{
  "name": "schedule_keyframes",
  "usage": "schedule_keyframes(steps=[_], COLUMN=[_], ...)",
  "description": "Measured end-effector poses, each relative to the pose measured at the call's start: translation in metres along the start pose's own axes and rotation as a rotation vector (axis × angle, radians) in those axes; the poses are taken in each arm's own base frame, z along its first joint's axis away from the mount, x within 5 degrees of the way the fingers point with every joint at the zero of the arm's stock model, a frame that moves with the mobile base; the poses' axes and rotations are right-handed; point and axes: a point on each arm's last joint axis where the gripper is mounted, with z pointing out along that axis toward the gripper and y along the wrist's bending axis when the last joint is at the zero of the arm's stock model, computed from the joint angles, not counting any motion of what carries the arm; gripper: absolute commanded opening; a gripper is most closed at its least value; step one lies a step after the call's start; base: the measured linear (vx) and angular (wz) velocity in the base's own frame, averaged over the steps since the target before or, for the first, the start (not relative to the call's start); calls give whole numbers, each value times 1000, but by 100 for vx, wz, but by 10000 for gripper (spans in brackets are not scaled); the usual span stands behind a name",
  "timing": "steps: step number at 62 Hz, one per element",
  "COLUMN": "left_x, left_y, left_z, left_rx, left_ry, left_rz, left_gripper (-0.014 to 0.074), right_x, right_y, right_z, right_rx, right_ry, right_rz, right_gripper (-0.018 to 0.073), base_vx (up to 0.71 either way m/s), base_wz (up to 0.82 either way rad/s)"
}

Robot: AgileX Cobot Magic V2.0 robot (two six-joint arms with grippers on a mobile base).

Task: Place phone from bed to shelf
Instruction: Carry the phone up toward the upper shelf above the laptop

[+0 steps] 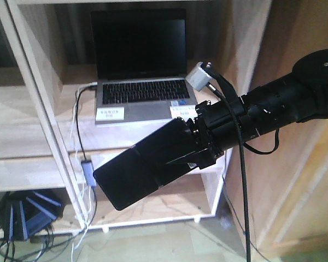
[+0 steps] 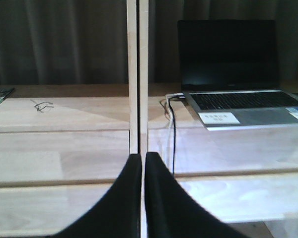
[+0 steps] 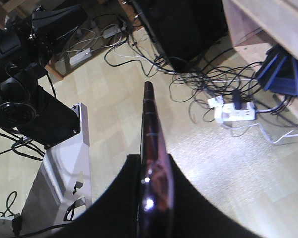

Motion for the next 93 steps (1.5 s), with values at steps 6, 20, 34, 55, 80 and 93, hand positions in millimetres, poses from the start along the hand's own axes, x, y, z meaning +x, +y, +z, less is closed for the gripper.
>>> schedule_keyframes(steps=[6,20,34,55,80,93], left_x=[0,0,0,0,0,0], left_y=[0,0,0,0,0,0], left_z=[0,0,0,0,0,0], left_rx=[0,0,0,0,0,0], left_ry=[0,0,0,0,0,0], left_rz=[0,0,0,0,0,0], left_gripper=[1,1,1,1,1,1], right_x=[0,0,0,0,0,0], right_y=[0,0,0,0,0,0], right_z=[0,0,0,0,0,0], right_rx=[0,0,0,0,0,0], right_ry=[0,0,0,0,0,0], right_rz=[0,0,0,0,0,0], right_gripper=[-2,-2,-2,-2,-2,-2], base_vx=[38,35,28,17,4,0], base_wz=[8,8,9,7,2,0])
